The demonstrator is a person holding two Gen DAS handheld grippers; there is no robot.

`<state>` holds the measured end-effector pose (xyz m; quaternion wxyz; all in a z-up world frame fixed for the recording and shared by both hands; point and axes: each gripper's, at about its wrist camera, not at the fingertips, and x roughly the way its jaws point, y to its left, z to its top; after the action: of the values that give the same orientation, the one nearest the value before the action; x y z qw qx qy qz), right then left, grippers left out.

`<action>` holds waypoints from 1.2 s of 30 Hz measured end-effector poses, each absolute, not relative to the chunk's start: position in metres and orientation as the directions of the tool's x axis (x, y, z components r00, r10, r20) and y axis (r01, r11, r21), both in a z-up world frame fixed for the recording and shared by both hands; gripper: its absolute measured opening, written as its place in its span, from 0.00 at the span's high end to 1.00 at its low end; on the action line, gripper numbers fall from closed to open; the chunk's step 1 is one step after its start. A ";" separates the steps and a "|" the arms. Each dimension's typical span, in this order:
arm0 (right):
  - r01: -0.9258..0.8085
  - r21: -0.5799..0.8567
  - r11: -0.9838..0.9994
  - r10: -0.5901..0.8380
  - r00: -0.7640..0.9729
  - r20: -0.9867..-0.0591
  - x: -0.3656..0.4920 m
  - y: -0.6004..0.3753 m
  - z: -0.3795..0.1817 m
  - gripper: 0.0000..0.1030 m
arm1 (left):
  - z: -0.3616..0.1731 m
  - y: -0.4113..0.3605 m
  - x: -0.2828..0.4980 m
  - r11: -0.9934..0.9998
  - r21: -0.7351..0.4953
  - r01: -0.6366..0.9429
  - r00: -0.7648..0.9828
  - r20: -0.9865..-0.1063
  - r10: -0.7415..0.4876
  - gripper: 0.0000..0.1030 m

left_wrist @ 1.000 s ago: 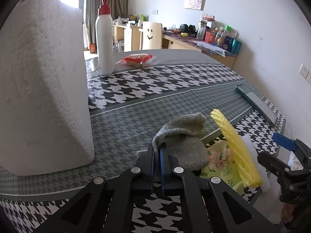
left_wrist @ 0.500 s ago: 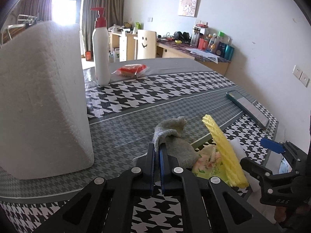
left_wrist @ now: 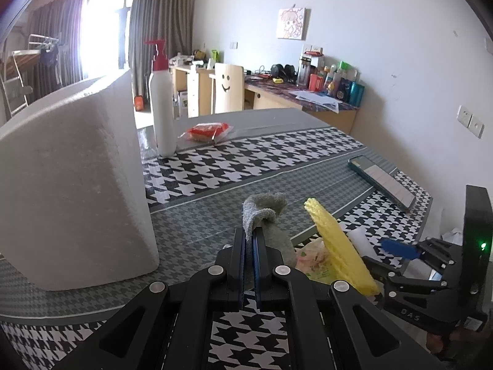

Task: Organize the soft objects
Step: 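Close the left tool on the grey cloth while the right tool grasps the white foam stick, then lift and carry the grey cloth and white foam stick over the foam box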

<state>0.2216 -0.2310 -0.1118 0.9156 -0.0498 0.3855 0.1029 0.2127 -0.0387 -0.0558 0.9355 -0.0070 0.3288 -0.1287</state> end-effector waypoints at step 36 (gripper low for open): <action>-0.318 -0.015 0.948 0.248 0.770 -0.588 0.189 -0.207 -0.042 0.84 | -0.004 -0.008 0.160 0.981 -0.070 0.181 0.852 -0.487 -0.192 0.95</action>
<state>0.1893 -0.2066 -0.0419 0.9389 -0.0568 0.3041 0.1507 0.1604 -0.0080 -0.0045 0.9622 -0.0109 0.2541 -0.0971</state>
